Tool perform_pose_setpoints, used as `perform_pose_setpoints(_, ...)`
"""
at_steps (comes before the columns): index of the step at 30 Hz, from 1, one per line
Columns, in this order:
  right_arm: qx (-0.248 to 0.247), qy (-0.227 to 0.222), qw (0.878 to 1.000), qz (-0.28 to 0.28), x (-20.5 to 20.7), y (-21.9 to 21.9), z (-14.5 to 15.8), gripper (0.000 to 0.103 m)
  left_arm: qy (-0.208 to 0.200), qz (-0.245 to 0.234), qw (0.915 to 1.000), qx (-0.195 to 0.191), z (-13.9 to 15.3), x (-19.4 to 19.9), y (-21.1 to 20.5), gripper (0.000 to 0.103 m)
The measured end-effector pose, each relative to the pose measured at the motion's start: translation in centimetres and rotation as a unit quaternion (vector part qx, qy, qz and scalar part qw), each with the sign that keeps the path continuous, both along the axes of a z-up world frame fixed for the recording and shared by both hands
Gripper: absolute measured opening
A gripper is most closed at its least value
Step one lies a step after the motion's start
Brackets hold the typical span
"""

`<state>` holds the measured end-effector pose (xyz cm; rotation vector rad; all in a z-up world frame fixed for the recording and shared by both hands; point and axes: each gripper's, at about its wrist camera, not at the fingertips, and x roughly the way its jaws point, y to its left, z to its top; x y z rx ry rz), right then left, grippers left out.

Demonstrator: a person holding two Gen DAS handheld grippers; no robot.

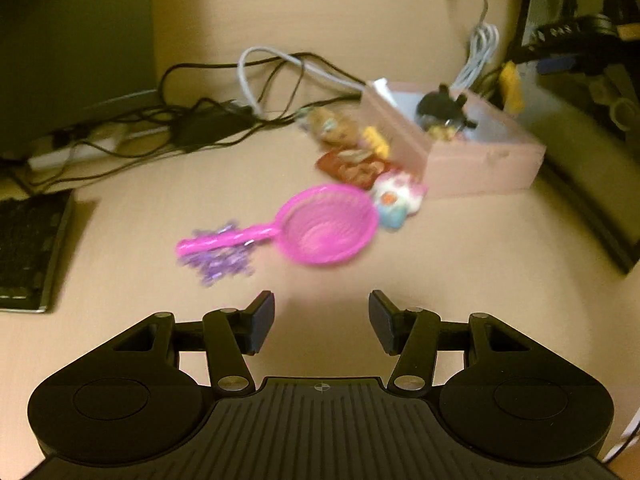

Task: Organize objects
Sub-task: 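Release the bread into the pink box with the left tool while the right drops the block in, then grasp the pink net scoop by its handle with the left tool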

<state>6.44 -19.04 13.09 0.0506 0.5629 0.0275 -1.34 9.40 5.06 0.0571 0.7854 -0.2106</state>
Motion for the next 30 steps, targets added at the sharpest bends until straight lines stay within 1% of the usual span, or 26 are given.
perform_pose_setpoints(2,-0.007,0.019,1.0,-0.003,0.8,0.5,-1.2,0.068,-0.009,-0.002,0.9998,0.02,0.0,-0.5,0.7,0.057)
perform_pose_setpoints(3,-0.007,0.023,1.0,0.003,0.6,0.8,-1.8,0.074,-0.013,-0.003,0.9996,0.026,0.1,-0.4,1.2,0.057)
perform_pose_setpoints(4,-0.009,0.026,1.0,0.012,0.0,1.3,-2.4,0.077,-0.015,-0.005,0.9995,0.028,0.0,-0.4,1.6,0.057)
perform_pose_setpoints(5,-0.01,0.03,0.999,0.019,-0.6,1.6,-2.9,0.084,-0.017,-0.008,0.9994,0.03,0.0,-0.3,2.0,0.057)
perform_pose_setpoints(6,-0.013,0.035,0.999,0.028,-1.3,2.1,-3.5,0.086,-0.021,-0.013,0.9991,0.034,0.1,0.2,2.4,0.057)
perform_pose_setpoints(8,-0.022,0.047,0.998,0.041,-2.7,2.8,-4.6,0.086,-0.034,-0.028,0.9976,0.054,0.4,1.3,2.9,0.057)
perform_pose_setpoints(9,-0.026,0.054,0.997,0.045,-3.2,3.2,-5.1,0.086,-0.038,-0.039,0.9965,0.063,0.6,2.0,3.0,0.057)
perform_pose_setpoints(11,-0.028,0.068,0.996,0.051,-4.3,3.6,-5.9,0.086,-0.04,-0.074,0.9941,0.068,0.8,3.7,3.0,0.057)
perform_pose_setpoints(12,-0.026,0.075,0.995,0.053,-4.9,3.7,-6.3,0.087,-0.04,-0.098,0.9916,0.075,0.8,4.5,2.8,0.057)
perform_pose_setpoints(14,-0.024,0.086,0.994,0.059,-6.2,4.0,-6.9,0.088,-0.03,-0.156,0.9815,0.108,0.6,6.2,2.2,0.058)
perform_pose_setpoints(16,-0.028,0.094,0.993,0.061,-7.3,4.2,-7.2,0.092,-0.016,-0.203,0.9686,0.142,0.3,7.6,2.0,0.058)
perform_pose_setpoints(18,-0.03,0.099,0.992,0.066,-8.4,4.3,-7.5,0.101,-0.003,-0.232,0.9606,0.154,0.1,8.6,2.2,0.058)
perform_pose_setpoints(20,-0.033,0.101,0.992,0.07,-9.5,4.2,-7.7,0.101,0.012,-0.24,0.9602,0.142,0.1,9.5,2.8,0.057)
perform_pose_setpoints(23,-0.038,0.108,0.991,0.074,-10.9,4.0,-8.0,0.103,0.042,-0.239,0.9641,0.108,-0.2,10.8,3.6,0.057)
perform_pose_setpoints(27,-0.021,0.137,0.988,0.066,-11.8,3.5,-9.4,0.103,0.059,-0.239,0.9649,0.09,-1.2,11.6,2.6,0.057)
perform_pose_setpoints(30,-0.001,0.157,0.986,0.057,-12.1,3.3,-10.5,0.103,0.063,-0.253,0.9613,0.089,-1.6,11.1,1.4,0.058)
